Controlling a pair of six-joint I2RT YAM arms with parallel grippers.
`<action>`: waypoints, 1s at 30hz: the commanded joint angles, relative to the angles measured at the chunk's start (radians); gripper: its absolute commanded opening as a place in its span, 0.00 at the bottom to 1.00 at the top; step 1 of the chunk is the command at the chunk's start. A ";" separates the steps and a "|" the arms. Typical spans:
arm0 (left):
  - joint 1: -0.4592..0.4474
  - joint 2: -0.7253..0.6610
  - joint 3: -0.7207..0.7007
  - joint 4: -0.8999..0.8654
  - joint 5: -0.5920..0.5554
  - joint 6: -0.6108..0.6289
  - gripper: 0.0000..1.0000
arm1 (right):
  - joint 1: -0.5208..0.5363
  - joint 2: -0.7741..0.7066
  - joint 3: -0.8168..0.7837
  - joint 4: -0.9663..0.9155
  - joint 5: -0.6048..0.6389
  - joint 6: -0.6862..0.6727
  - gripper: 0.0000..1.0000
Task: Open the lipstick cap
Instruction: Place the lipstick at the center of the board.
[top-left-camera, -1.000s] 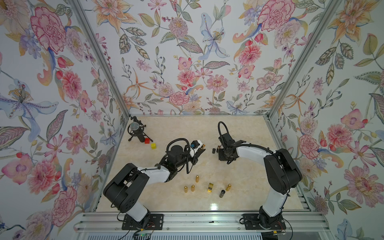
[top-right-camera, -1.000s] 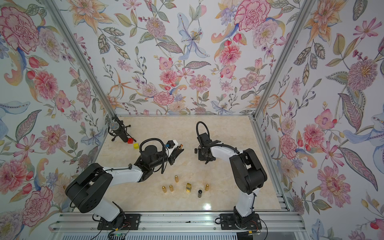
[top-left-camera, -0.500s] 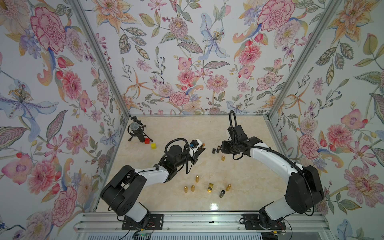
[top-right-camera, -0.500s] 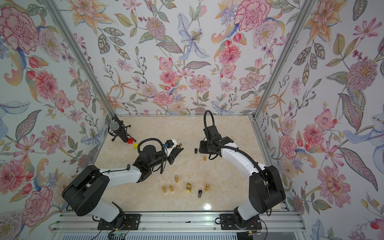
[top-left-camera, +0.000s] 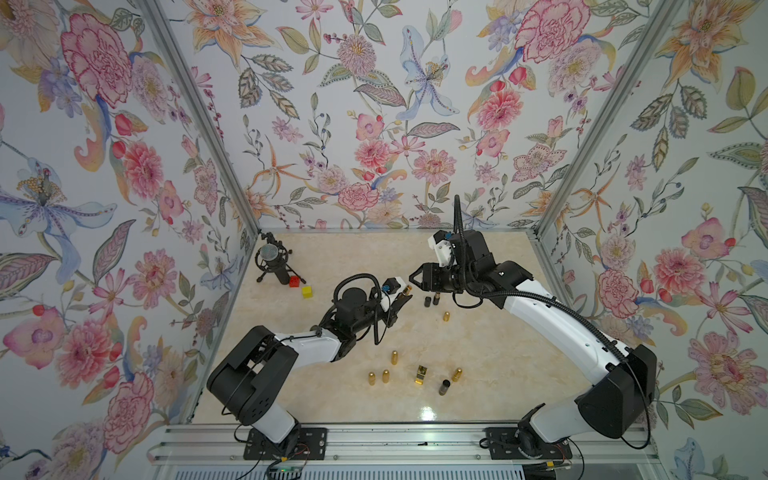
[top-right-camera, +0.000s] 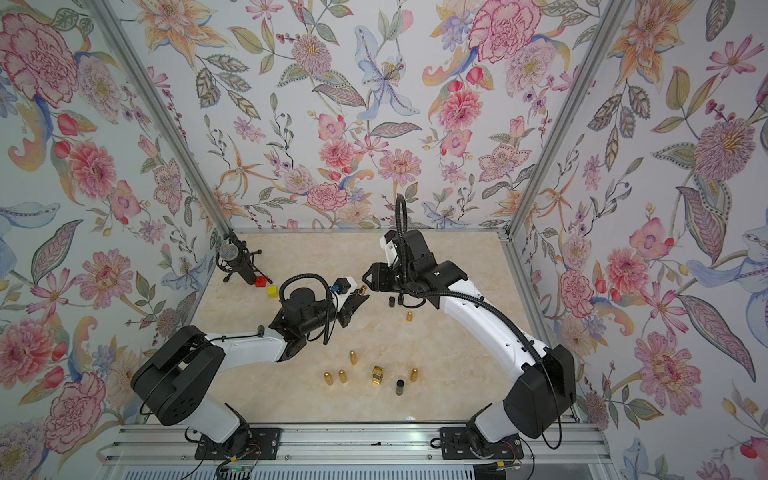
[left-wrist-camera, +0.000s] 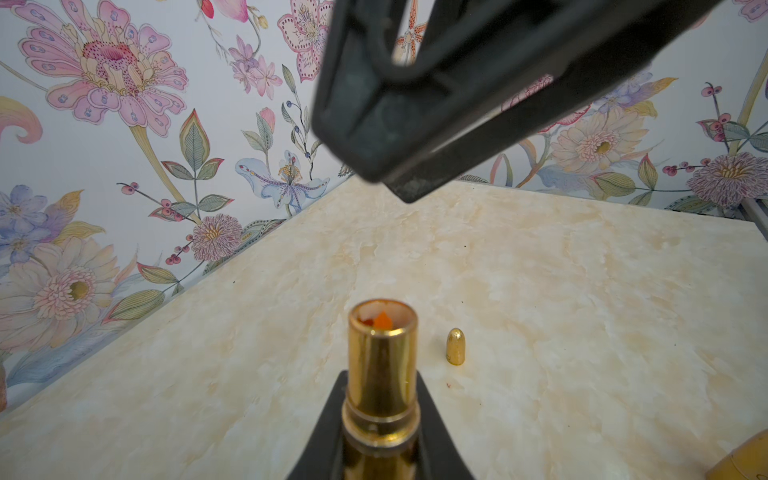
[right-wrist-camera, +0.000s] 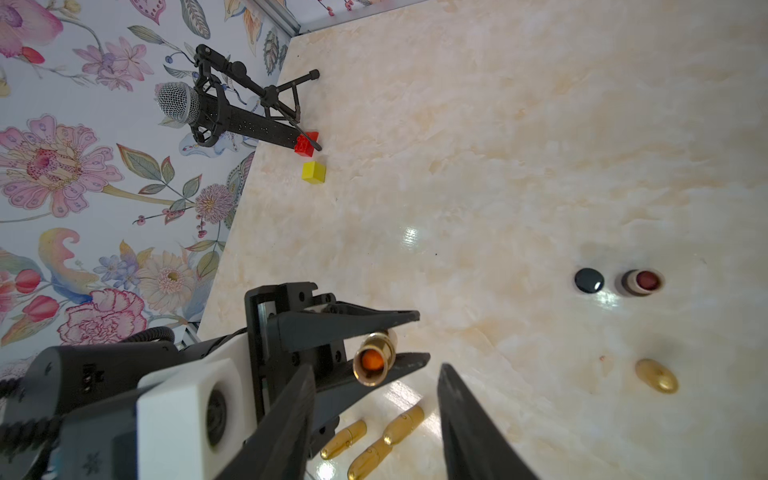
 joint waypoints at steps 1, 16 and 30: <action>-0.006 0.001 0.035 -0.013 0.011 -0.001 0.00 | 0.018 0.053 0.033 -0.013 -0.028 0.028 0.48; -0.010 -0.001 0.049 -0.032 0.000 0.018 0.00 | 0.061 0.101 0.018 -0.003 -0.008 0.037 0.34; -0.025 -0.022 0.038 -0.059 0.012 0.063 0.00 | 0.055 0.110 0.013 0.001 0.031 0.025 0.28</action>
